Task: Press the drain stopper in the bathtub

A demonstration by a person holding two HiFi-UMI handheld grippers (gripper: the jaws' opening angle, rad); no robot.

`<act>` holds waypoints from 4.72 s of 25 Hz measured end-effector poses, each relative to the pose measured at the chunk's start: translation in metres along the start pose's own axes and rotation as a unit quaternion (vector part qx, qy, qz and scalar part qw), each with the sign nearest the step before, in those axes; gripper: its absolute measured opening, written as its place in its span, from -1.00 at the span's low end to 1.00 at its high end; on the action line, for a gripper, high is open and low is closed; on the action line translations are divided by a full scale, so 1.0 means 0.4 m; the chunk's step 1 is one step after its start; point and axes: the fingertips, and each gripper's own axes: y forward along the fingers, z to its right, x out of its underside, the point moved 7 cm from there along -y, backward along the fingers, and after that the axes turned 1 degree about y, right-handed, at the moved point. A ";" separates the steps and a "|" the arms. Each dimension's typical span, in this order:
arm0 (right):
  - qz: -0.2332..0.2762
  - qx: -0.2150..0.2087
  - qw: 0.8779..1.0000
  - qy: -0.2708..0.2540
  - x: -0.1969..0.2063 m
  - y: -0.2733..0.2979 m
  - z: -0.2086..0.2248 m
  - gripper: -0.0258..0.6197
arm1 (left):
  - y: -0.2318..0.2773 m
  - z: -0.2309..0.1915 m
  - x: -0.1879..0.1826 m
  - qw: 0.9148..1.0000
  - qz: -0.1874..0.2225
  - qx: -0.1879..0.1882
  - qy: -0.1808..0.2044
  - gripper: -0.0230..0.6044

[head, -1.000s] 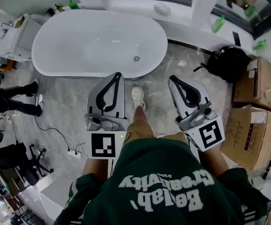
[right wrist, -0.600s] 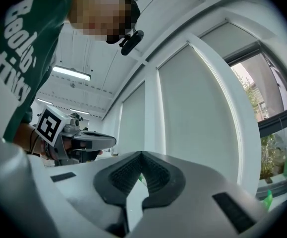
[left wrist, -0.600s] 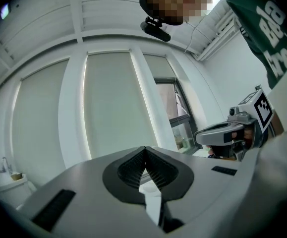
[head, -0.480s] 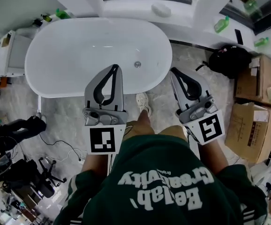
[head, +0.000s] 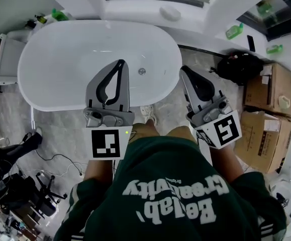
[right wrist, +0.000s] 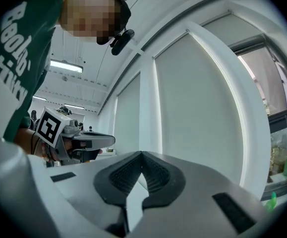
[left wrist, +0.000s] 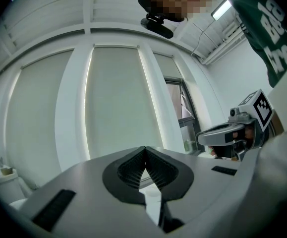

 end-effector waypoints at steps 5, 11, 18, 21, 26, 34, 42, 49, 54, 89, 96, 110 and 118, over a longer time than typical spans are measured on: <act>-0.002 -0.009 1.000 -0.005 -0.003 0.054 0.001 -0.88 | 0.041 -0.039 0.011 1.000 -0.001 0.003 -0.010 -0.90; -0.020 -0.007 1.000 -0.005 0.010 0.105 0.027 -0.88 | 0.097 -0.082 0.014 1.000 0.000 0.012 -0.004 -0.90; -0.043 -0.011 0.999 -0.010 0.049 0.193 0.044 -0.88 | 0.136 -0.152 0.069 0.999 -0.020 0.012 -0.025 -0.90; -0.052 -0.015 0.998 -0.012 0.070 0.208 0.039 -0.88 | 0.150 -0.164 0.099 0.999 -0.023 0.018 -0.018 -0.90; -0.102 -0.028 0.994 0.002 0.106 0.213 0.015 -0.88 | 0.143 -0.173 0.130 0.999 -0.036 0.010 -0.027 -0.90; -0.071 -0.072 0.995 -0.022 0.071 0.257 -0.015 -0.88 | 0.132 -0.163 0.127 0.998 -0.039 -0.012 -0.041 -0.90; -0.056 -0.112 0.992 -0.011 0.036 0.274 0.060 -0.88 | 0.157 -0.122 0.095 0.997 -0.048 -0.043 -0.039 -0.90; -0.027 -0.139 0.990 -0.008 0.039 0.294 0.163 -0.88 | 0.214 -0.064 0.087 0.995 -0.078 -0.060 -0.029 -0.90; -0.031 -0.135 0.990 0.028 0.052 0.299 0.241 -0.88 | 0.252 -0.032 0.073 0.992 -0.104 -0.075 -0.021 -0.90; -0.306 -0.145 0.941 0.005 0.900 0.523 0.087 -0.88 | 0.261 -0.107 0.812 0.972 -0.167 0.005 -0.165 -0.90; -0.361 -0.147 0.921 0.008 1.168 0.541 0.052 -0.88 | 0.245 -0.100 0.998 0.965 -0.185 0.013 -0.186 -0.91; -0.360 -0.115 0.925 0.042 1.427 0.556 0.052 -0.89 | 0.274 -0.090 1.275 0.957 -0.214 0.029 -0.191 -0.91; -0.343 -0.074 0.933 0.078 1.495 0.568 0.115 -0.89 | 0.359 0.002 1.505 0.936 -0.278 0.057 -0.208 -0.91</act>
